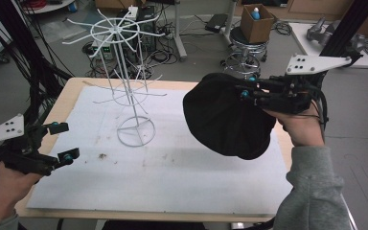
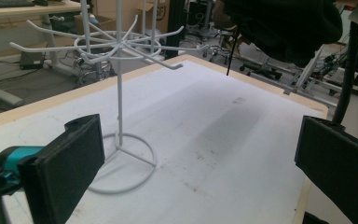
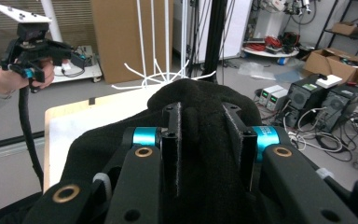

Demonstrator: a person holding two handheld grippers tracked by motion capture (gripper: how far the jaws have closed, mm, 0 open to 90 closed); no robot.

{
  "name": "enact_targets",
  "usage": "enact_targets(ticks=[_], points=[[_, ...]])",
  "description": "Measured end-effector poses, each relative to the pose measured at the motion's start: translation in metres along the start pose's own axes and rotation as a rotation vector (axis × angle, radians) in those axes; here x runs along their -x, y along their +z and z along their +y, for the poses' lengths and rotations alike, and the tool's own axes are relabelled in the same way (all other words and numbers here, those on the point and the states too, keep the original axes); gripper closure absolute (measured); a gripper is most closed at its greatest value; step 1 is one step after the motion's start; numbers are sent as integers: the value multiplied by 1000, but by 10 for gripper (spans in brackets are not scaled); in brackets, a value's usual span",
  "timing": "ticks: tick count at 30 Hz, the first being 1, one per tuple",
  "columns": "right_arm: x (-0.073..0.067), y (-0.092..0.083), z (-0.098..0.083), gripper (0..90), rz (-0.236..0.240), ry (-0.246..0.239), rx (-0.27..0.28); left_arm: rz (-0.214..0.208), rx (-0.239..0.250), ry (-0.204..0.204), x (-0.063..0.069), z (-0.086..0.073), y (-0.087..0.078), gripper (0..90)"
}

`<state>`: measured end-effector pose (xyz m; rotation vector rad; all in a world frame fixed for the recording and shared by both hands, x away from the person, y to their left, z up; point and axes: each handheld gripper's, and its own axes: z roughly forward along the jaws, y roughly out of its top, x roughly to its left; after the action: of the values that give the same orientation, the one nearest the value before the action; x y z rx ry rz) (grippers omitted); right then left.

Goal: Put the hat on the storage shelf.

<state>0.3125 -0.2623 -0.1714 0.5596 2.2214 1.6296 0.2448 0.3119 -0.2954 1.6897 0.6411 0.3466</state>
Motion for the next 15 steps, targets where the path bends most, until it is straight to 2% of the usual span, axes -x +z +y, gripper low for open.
enact_targets(ticks=[1, 8, 15], points=[[0, -3, 7, 717, -5, -5, 2, -3, 0, -1, 0, 0, 0, 18], [-1, -6, 21, 718, 14, -12, 6, 3, -4, -6, 0, 0, 1, 18], [-3, -10, 40, 718, 1, -14, 16, -4, -11, -15, -1, -1, 1, 18]])
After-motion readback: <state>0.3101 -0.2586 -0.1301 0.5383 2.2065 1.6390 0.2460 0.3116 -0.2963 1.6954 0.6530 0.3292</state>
